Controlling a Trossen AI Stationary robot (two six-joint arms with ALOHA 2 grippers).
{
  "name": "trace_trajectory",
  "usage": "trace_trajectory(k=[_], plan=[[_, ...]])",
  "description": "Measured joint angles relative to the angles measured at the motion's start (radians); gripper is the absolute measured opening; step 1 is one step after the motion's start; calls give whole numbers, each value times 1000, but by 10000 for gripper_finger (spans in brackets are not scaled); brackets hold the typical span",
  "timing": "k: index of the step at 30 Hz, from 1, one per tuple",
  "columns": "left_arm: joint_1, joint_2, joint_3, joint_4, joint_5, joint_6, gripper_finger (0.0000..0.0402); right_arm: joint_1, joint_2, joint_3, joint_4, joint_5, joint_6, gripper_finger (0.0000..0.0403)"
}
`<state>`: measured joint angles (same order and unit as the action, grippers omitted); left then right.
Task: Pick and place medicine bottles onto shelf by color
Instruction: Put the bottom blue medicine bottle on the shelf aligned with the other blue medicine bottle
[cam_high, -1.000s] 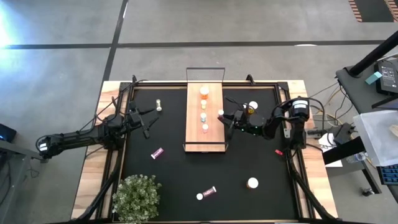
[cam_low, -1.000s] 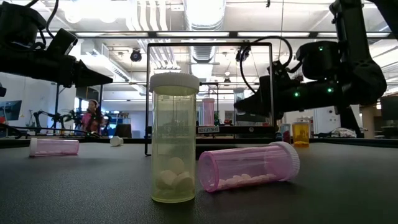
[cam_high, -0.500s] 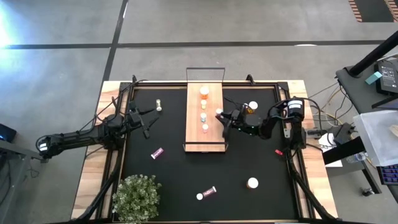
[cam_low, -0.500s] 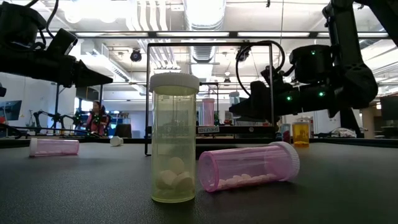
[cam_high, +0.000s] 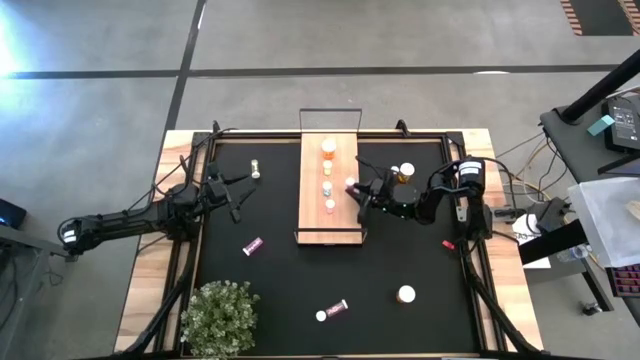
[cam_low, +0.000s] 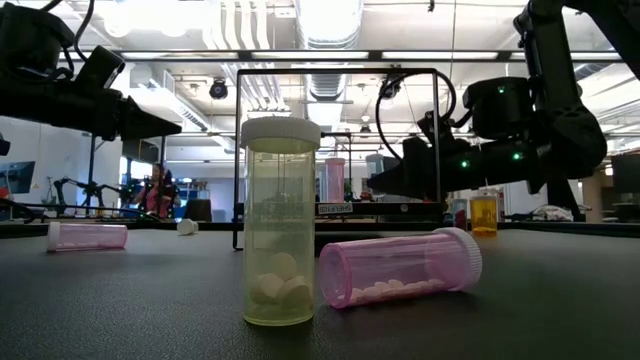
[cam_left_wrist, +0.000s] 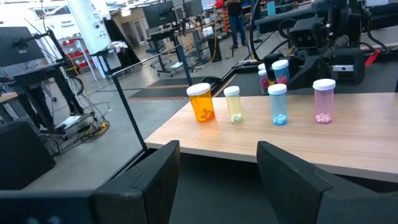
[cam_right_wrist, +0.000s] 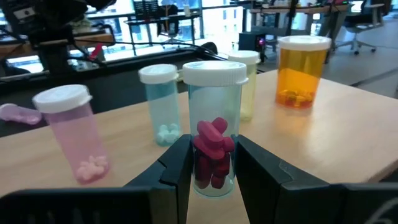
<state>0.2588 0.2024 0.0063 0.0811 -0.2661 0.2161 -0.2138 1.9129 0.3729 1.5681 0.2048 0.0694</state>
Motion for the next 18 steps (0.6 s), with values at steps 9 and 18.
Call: trace_trajectory(k=[9,18], plan=[[0,0,0,0,0,0,199,3,-2,10,-7,-48,-1,98],[0,0,0,0,0,0,199,11,-3,13,-8,-52,-28,98]])
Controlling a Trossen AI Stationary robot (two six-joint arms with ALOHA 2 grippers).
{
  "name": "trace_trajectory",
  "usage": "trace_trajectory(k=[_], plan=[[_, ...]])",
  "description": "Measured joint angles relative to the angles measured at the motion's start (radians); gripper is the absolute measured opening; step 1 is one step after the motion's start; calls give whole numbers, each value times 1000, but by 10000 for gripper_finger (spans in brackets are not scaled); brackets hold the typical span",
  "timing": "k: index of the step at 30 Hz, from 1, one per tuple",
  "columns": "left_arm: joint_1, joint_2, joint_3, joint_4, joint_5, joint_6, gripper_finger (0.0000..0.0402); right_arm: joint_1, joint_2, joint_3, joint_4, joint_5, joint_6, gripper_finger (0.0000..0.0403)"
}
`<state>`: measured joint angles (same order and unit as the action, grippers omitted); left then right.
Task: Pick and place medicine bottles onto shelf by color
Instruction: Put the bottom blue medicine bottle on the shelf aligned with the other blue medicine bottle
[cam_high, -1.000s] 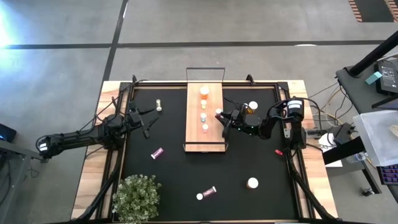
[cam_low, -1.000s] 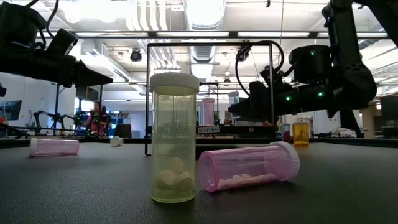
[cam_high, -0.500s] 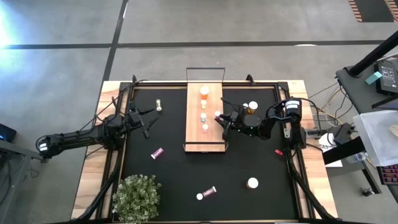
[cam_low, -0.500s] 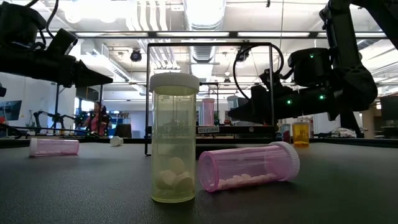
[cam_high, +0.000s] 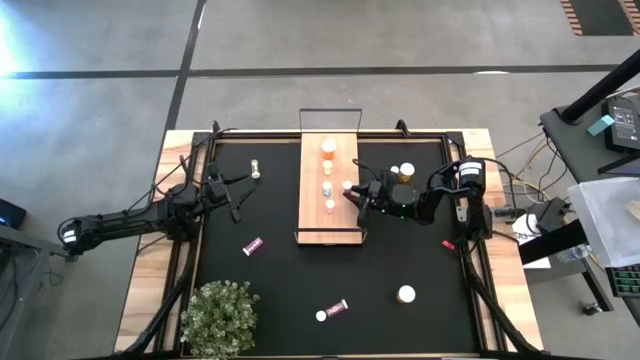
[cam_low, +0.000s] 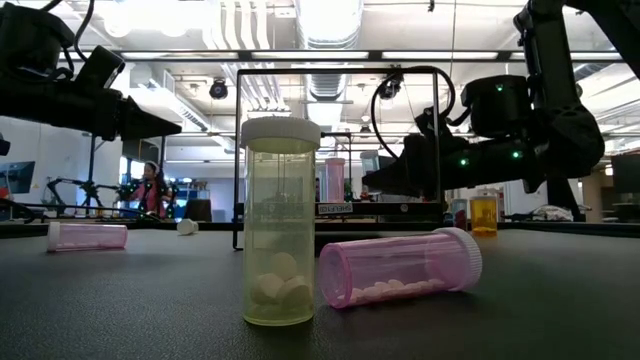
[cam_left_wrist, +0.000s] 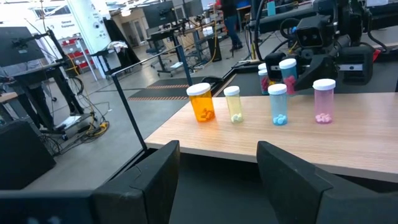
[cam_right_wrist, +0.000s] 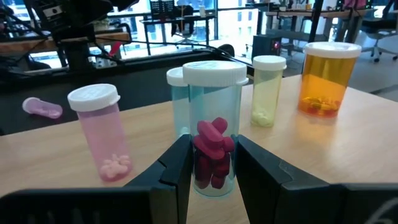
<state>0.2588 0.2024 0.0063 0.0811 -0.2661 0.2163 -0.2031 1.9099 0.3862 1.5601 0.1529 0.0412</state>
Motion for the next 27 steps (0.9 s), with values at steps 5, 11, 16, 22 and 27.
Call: trace_trajectory(k=[5,11,16,22,27], plan=[[0,0,0,0,0,0,199,0,0,0,0,0,-1,98],[0,0,0,0,0,0,199,0,0,0,0,0,1,98],[0,0,0,0,0,0,199,0,0,0,0,0,3,98],[0,0,0,0,0,0,199,0,-1,0,-16,-4,12,98],[0,0,0,0,0,0,199,0,-1,0,-16,-4,12,98]])
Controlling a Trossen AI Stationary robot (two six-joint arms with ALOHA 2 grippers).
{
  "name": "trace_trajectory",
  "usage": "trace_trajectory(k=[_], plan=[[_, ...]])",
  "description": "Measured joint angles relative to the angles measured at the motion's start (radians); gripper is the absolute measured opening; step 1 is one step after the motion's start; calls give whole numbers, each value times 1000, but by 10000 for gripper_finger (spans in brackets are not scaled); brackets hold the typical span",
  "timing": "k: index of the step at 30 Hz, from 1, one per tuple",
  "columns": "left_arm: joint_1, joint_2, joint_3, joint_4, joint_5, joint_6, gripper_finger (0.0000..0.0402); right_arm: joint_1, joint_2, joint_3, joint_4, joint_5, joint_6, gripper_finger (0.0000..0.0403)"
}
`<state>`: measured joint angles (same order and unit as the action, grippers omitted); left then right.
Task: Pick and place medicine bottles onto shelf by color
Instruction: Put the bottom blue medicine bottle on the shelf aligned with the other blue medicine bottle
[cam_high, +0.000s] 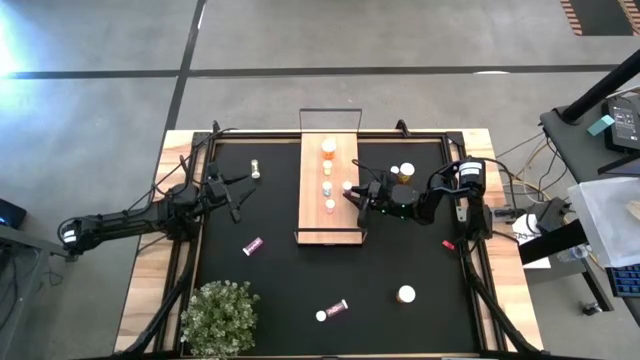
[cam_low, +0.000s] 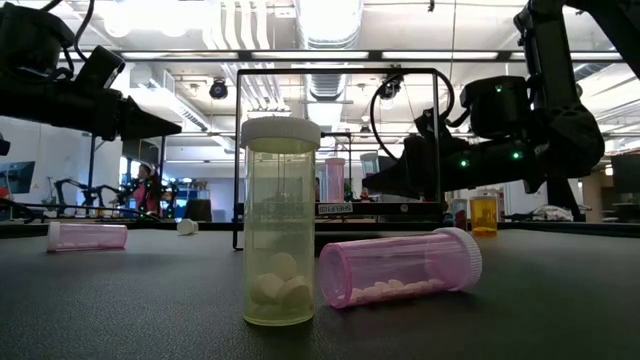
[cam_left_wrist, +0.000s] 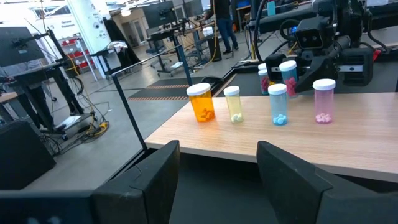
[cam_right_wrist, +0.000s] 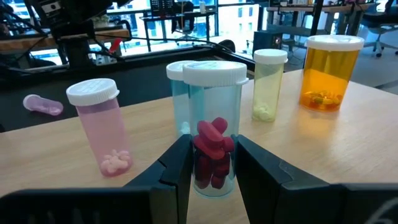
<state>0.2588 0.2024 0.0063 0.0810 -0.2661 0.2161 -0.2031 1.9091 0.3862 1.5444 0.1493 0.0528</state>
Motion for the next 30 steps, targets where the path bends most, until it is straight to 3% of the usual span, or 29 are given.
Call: trace_trajectory(k=[30], plan=[[0,0,0,0,0,0,199,0,0,1,-58,-18,25,98]])
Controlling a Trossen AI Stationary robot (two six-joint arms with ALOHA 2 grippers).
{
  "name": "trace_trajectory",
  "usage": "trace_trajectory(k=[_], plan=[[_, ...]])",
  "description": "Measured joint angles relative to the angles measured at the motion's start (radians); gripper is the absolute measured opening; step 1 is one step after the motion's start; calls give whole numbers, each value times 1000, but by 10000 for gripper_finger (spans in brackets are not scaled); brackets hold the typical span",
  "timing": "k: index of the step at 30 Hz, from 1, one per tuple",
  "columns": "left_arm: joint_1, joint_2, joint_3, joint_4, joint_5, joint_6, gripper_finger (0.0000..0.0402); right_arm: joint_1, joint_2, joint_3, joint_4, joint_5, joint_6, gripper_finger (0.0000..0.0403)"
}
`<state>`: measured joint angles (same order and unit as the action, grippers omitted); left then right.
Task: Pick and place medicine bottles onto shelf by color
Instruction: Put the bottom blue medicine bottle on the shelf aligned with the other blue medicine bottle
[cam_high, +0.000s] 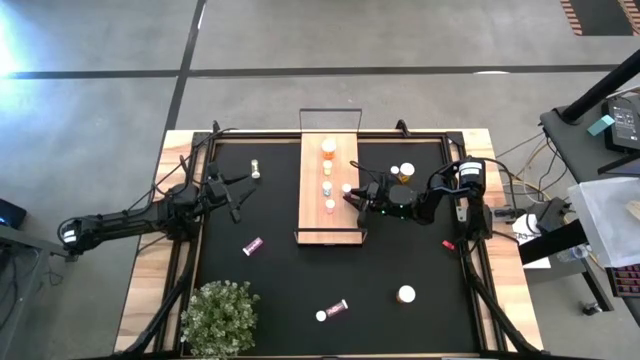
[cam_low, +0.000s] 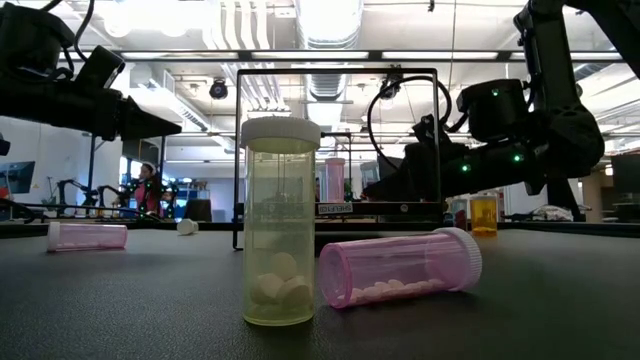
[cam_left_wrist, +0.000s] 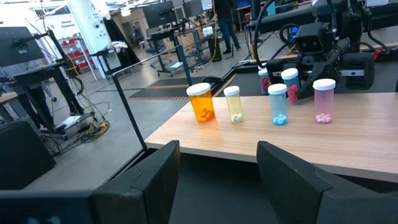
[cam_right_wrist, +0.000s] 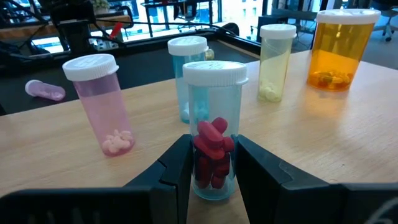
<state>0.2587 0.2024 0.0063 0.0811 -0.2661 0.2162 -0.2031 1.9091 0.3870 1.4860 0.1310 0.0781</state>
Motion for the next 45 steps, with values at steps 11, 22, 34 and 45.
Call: trace_trajectory(k=[11,22,34,45], plan=[[0,0,0,0,0,0,199,0,0,0,0,0,0,98],[0,0,0,0,0,0,199,0,0,0,0,0,-11,110],[0,0,0,0,0,0,199,0,0,0,0,1,-12,120],[0,0,0,0,0,0,199,0,0,20,14,1,-48,121]])
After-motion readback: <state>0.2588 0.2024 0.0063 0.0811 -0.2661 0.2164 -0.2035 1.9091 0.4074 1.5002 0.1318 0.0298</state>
